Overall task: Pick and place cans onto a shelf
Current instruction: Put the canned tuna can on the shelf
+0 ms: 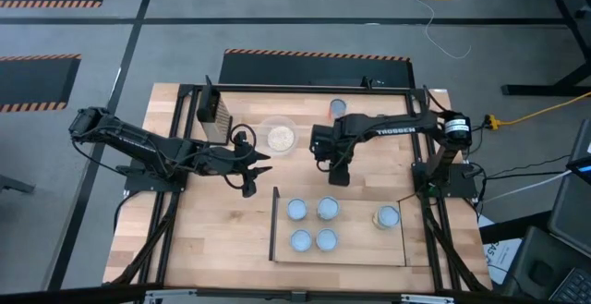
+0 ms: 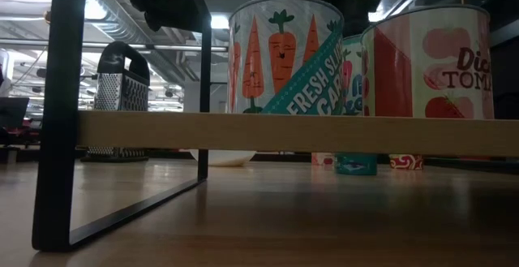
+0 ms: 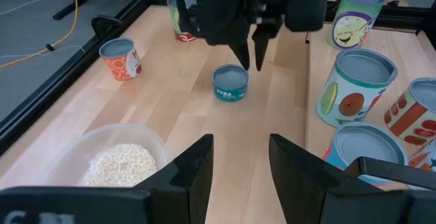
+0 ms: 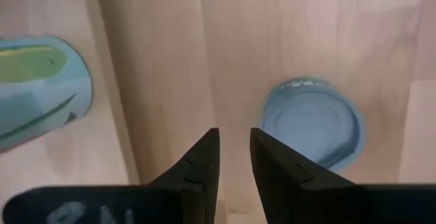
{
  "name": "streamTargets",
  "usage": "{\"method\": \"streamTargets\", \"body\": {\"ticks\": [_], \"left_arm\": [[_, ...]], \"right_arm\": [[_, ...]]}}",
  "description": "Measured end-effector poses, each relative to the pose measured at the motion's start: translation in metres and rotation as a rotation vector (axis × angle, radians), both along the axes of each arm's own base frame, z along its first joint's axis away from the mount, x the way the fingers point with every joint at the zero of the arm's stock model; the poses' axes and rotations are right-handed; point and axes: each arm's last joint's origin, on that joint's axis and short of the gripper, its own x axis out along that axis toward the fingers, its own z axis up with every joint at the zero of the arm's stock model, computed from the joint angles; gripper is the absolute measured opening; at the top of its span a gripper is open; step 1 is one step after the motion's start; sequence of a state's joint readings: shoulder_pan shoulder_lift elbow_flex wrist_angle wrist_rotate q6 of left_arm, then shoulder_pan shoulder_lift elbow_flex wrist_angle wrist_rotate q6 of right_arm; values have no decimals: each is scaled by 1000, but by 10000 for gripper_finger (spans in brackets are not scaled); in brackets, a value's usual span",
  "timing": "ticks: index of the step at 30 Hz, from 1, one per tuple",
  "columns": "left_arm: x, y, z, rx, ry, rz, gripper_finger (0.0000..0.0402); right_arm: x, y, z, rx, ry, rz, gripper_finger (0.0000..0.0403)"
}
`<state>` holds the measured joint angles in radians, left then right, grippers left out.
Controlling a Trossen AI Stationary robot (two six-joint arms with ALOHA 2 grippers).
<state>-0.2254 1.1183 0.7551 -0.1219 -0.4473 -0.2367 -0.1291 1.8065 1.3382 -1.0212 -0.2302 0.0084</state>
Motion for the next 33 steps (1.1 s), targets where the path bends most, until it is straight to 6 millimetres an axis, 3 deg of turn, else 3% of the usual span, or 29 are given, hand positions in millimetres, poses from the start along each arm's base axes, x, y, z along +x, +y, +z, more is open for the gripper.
{"method": "streamTargets", "body": {"ticks": [5, 9, 33], "left_arm": [[0, 0, 0, 0, 0, 0, 135], [0, 0, 0, 0, 0, 0, 135], [0, 0, 0, 0, -1, 0, 135]], "right_arm": [[-3, 1, -13, -7, 12, -67, 87], [-3, -2, -19, -109, 20, -148, 87], [3, 10, -22, -126, -38, -199, 87]]}}
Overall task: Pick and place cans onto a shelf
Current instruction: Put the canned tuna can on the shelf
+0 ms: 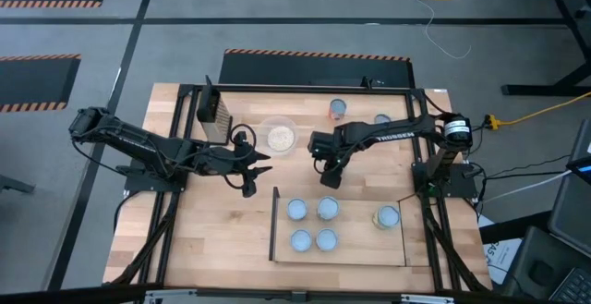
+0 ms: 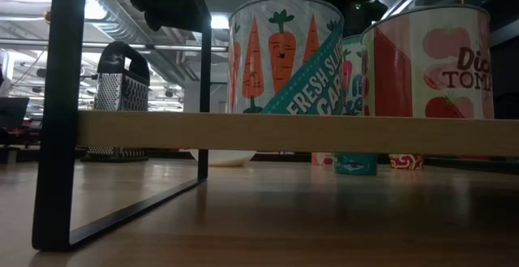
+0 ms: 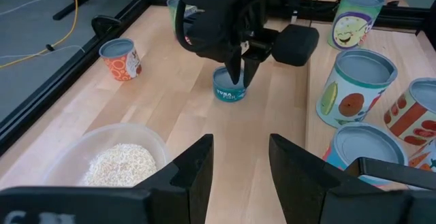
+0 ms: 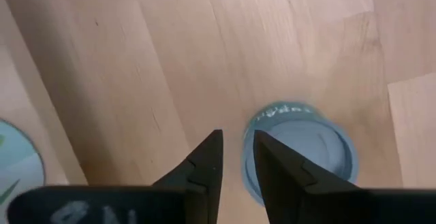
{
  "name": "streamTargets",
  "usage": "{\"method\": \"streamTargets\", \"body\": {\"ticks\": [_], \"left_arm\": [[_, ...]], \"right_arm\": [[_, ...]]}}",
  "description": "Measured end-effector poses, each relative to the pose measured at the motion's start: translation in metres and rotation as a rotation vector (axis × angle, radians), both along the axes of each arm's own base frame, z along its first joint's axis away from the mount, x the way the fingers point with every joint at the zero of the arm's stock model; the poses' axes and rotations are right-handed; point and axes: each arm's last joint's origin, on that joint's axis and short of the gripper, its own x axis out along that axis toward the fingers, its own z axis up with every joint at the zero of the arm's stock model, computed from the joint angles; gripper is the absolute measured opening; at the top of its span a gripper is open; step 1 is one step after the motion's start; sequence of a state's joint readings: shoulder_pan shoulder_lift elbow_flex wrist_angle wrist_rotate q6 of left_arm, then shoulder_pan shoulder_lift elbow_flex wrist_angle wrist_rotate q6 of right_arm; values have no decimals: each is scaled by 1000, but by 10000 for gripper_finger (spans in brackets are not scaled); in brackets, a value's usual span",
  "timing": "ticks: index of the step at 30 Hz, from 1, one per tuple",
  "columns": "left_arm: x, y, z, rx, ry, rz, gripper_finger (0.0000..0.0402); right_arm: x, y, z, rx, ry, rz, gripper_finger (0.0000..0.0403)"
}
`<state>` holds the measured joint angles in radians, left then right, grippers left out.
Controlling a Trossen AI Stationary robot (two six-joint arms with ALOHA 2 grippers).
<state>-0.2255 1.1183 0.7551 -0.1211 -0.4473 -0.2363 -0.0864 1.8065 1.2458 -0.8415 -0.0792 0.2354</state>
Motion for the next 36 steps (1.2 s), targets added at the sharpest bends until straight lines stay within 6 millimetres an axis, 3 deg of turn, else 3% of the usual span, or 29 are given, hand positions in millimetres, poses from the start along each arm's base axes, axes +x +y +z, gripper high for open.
{"method": "streamTargets", "body": {"ticks": [6, 18, 27, 36], "left_arm": [[0, 0, 0, 0, 0, 0, 135], [0, 0, 0, 0, 0, 1, 135], [0, 0, 0, 0, 0, 0, 135], [0, 0, 0, 0, 0, 1, 135]], "right_arm": [[-7, 0, -15, -15, 18, -26, 87], [-14, -1, -27, -54, 38, -28, 86], [-16, -1, -27, -63, 48, 28, 14], [-23, 3, -24, -69, 93, 120, 8]]}}
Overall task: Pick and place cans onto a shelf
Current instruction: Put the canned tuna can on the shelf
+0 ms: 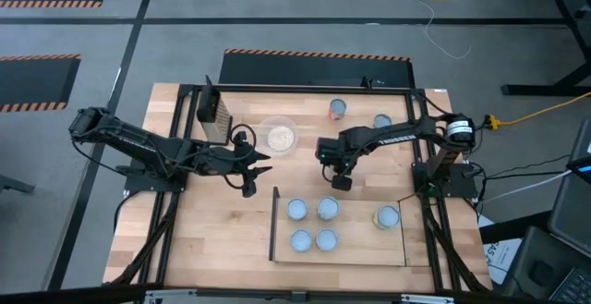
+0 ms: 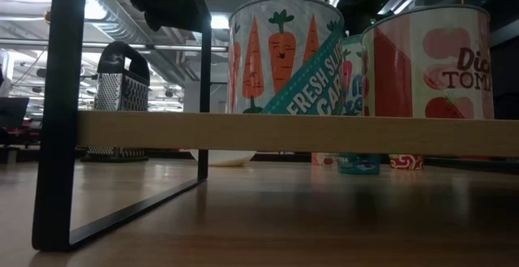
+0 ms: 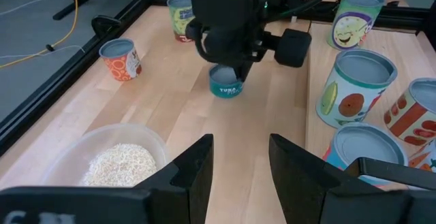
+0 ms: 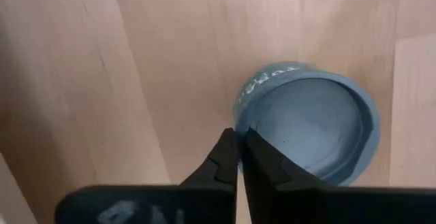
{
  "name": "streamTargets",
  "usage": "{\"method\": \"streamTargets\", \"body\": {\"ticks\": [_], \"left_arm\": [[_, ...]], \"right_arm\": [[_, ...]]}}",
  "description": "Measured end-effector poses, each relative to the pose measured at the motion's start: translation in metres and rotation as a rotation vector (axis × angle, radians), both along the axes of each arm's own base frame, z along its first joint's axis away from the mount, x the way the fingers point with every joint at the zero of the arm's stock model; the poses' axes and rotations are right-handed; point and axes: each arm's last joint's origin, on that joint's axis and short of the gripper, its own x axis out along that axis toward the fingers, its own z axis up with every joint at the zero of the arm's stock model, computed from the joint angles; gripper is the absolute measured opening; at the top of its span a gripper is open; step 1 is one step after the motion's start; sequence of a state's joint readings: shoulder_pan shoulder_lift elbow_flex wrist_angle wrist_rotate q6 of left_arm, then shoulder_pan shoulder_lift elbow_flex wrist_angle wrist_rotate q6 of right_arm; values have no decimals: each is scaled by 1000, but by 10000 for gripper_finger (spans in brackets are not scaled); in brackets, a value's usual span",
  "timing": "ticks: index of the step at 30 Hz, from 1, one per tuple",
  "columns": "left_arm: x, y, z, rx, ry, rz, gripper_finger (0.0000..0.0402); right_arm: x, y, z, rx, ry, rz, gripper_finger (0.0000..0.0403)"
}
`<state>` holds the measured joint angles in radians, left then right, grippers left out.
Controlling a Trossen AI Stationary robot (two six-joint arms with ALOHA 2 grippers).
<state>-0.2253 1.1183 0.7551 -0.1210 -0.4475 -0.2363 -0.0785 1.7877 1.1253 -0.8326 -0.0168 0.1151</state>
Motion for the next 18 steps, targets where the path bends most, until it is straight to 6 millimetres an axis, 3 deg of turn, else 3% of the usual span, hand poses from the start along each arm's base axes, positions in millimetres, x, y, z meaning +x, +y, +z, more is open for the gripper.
{"method": "streamTargets", "body": {"ticks": [10, 18], "left_arm": [[0, 0, 0, 2, 1, -1, 135], [0, 0, 0, 3, 2, -1, 135]], "right_arm": [[-21, 15, 46, -2, -20, 61, 8], [-47, 50, 99, 28, -78, 196, 8]]}}
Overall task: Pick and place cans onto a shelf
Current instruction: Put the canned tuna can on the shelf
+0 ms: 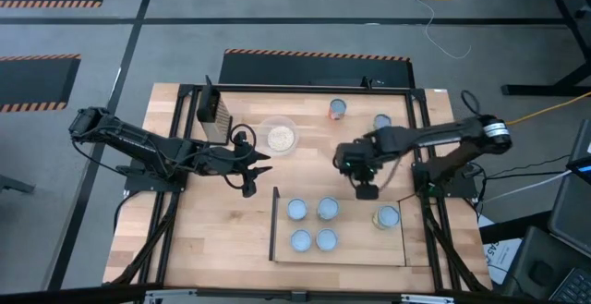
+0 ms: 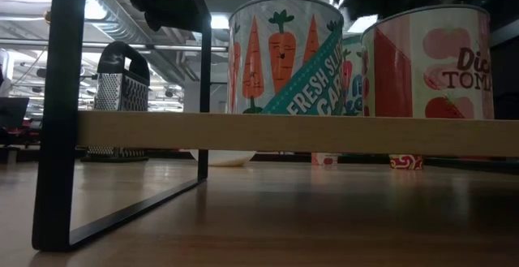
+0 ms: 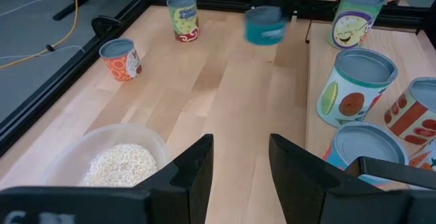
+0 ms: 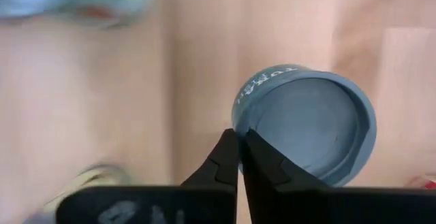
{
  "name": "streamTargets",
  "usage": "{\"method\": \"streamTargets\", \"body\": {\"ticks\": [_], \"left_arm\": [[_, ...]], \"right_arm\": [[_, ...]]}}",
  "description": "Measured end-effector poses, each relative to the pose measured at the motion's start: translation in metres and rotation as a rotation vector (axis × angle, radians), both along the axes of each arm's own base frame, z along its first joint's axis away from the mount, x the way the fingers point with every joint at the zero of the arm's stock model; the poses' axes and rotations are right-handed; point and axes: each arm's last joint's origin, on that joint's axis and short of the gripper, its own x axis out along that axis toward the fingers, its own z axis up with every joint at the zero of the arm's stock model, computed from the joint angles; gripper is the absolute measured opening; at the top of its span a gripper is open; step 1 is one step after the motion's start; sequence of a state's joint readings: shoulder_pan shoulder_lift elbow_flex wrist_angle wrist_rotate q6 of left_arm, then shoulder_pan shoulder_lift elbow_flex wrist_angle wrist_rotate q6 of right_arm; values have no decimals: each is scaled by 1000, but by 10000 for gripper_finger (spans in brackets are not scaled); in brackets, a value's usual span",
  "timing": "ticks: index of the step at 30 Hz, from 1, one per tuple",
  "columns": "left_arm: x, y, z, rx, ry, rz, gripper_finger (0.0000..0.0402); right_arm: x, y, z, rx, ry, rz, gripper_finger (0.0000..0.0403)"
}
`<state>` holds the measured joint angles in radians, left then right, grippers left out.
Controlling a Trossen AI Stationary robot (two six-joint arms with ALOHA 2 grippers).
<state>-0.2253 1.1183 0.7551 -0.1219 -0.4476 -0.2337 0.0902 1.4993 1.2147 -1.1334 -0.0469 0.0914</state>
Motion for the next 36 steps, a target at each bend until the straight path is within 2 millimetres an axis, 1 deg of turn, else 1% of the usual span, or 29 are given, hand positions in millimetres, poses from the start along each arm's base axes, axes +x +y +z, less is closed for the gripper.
{"method": "streamTargets", "body": {"ticks": [4, 6, 9, 14, 18, 23, 27, 31, 36], "left_arm": [[0, 0, 0, 0, 0, 0, 135], [0, 0, 0, 0, 0, 0, 135], [0, 0, 0, 0, 0, 0, 135], [0, 0, 0, -1, 0, 0, 135], [0, 0, 0, -1, 0, 0, 135], [0, 0, 0, -2, 0, 1, 135], [0, 0, 0, -2, 0, 1, 135], [0, 0, 0, -2, -1, 1, 135], [0, 0, 0, -2, -1, 1, 135]], "right_arm": [[-15, 32, 20, 102, -59, 98, 8], [-23, 49, 27, 140, -73, 132, 10], [-33, 78, 32, 172, -87, 173, 12], [-48, 127, 38, 250, -162, 274, 13], [-60, 156, 42, 303, -230, 294, 15], [-80, 180, 43, 315, -249, 281, 15], [-93, 196, 38, 297, -231, 317, 16], [-98, 209, 27, 260, -192, 356, 16], [-95, 217, 9, 199, -131, 364, 16]]}}
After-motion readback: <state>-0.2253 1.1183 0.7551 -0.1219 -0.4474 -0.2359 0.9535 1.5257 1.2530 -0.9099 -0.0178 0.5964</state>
